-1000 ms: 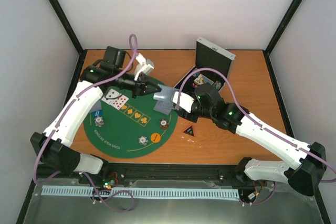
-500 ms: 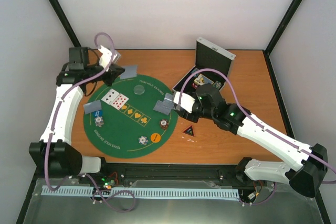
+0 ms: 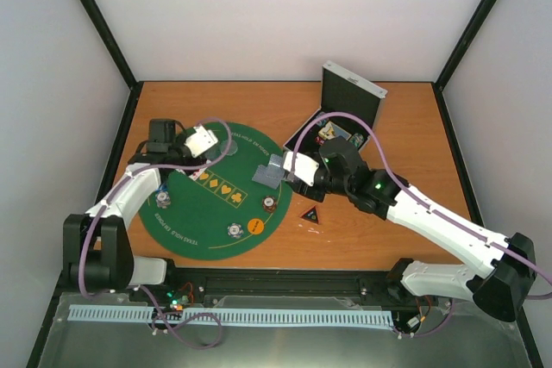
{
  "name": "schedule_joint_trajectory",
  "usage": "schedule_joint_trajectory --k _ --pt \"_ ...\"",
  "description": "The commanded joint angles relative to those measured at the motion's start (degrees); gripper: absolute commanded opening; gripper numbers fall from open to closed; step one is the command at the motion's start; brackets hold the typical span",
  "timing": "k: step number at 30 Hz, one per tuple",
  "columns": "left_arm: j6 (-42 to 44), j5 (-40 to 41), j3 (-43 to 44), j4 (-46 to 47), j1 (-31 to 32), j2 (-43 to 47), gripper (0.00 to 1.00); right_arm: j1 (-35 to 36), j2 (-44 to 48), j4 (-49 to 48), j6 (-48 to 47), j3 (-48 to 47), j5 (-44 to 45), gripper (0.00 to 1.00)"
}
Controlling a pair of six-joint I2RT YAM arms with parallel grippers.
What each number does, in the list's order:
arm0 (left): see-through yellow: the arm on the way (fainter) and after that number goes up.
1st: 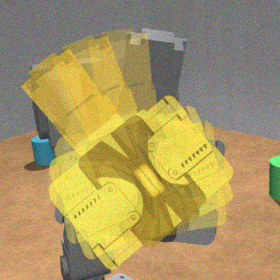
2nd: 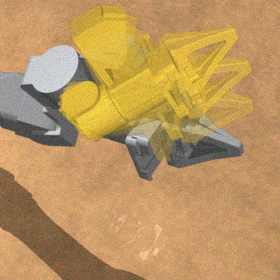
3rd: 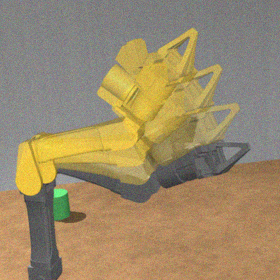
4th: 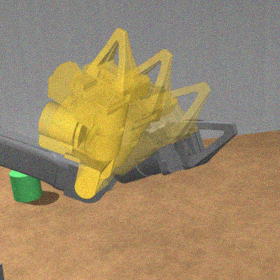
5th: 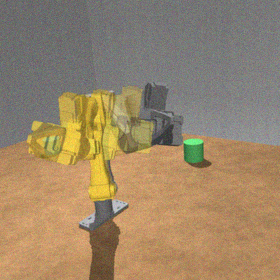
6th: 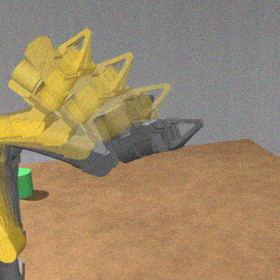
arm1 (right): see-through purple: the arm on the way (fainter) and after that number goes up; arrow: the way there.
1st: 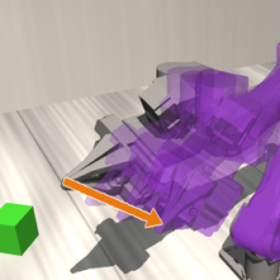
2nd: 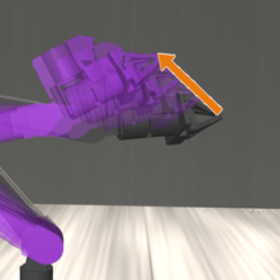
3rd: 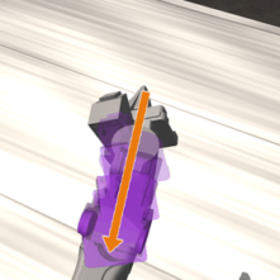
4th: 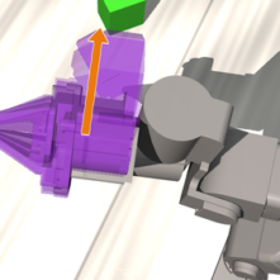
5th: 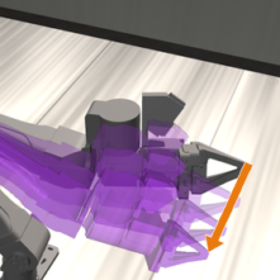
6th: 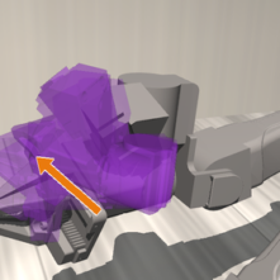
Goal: Distribute texas hold em gaming equipment
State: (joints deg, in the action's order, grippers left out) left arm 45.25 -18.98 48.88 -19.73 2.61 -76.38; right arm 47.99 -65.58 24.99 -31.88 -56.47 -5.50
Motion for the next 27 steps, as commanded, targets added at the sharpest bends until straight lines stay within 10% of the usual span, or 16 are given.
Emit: schedule_joint_trajectory --k 1,10,27 --pt "7.5 4.1 -1.9 9.8 3.3 -0.6 0.01 0.4 -0.7 -1.3 0.7 -2.1 -1.3 0.52" --pt "22.4 12.2 -10.8 19.4 7.3 -1.9 0.01 0.4 0.0 -0.4 0.9 -2.6 -1.1 0.52" --pt "28.3 6.4 -20.9 6.1 11.3 -1.7 0.01 0.4 -0.4 -0.1 0.6 -3.2 -1.1 0.52"
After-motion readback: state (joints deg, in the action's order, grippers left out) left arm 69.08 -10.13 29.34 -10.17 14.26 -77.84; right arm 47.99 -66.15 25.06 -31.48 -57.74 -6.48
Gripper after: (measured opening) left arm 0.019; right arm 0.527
